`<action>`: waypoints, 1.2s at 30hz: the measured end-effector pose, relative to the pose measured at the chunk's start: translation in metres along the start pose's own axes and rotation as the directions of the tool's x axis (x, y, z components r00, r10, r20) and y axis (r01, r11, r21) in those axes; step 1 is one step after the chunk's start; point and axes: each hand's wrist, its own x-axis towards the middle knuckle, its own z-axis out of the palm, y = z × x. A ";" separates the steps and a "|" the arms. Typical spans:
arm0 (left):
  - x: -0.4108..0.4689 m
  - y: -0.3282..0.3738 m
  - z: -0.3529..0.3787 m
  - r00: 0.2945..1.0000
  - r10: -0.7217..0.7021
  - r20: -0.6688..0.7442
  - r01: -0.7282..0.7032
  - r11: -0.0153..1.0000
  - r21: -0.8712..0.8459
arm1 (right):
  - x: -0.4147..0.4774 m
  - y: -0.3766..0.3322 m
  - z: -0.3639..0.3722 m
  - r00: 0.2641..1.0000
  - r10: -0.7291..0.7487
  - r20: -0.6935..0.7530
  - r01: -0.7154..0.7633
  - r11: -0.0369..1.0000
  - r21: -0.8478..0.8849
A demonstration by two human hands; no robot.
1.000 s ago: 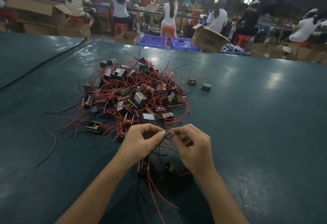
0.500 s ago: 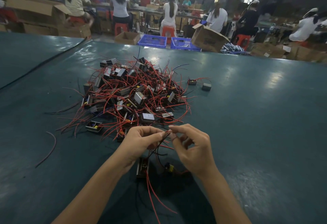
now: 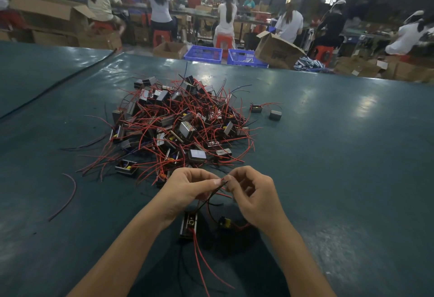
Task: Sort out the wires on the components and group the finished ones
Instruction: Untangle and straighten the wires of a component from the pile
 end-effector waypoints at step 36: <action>0.000 -0.011 0.009 0.859 0.490 -0.149 -0.367 0.792 0.489 | 0.002 -0.007 0.008 0.952 0.308 -0.001 -0.307 0.950 0.064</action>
